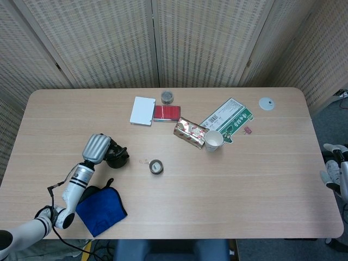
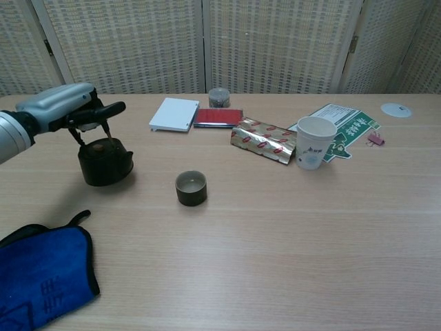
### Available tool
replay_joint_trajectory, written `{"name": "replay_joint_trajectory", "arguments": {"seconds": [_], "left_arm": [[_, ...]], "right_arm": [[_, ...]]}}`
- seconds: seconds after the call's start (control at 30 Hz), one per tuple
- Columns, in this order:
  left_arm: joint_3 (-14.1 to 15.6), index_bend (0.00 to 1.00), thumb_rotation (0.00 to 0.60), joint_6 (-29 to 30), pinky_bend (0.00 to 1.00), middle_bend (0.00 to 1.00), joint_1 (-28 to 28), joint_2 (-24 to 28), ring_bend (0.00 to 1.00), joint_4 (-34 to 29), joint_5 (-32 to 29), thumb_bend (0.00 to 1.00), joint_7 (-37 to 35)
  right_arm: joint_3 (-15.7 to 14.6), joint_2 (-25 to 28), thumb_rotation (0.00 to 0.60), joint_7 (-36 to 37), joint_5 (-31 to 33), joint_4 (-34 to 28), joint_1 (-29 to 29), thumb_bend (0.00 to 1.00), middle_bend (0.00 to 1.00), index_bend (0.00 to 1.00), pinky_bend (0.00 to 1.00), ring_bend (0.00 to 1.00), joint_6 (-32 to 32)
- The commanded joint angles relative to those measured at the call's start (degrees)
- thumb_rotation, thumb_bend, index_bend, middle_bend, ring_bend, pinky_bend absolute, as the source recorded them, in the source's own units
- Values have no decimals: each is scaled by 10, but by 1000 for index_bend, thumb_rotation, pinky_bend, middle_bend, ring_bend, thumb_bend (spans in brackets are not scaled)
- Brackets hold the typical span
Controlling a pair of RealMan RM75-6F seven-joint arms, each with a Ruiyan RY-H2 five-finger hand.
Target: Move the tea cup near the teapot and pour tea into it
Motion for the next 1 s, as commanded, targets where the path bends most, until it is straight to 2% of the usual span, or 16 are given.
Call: {"name": "replay_joint_trajectory", "arguments": {"seconds": [0.03,0.8,0.93,1.0], "left_arm": [[5,1000,7,2,527,1000,0,-5,907,10,7,211,0],[39,997,1,18,491,1000,8,-38,839,76,48,211,8],[41,949,0,17,478,966,10,-37,791,74,49,211,13],[41,906,0,18,467,918,11,-36,751,72,49,207,16]], "right_arm": [[0,-1,600,1,1,1,0,232,297,288,268,199,-1],[-2,-1,600,4,3,3,-1,231,297,288,268,199,1],[-2,-1,600,4,3,4,-1,231,297,288,268,199,1],[-2,-1,600,4,3,3,-1,231,297,288,268,199,1]]}}
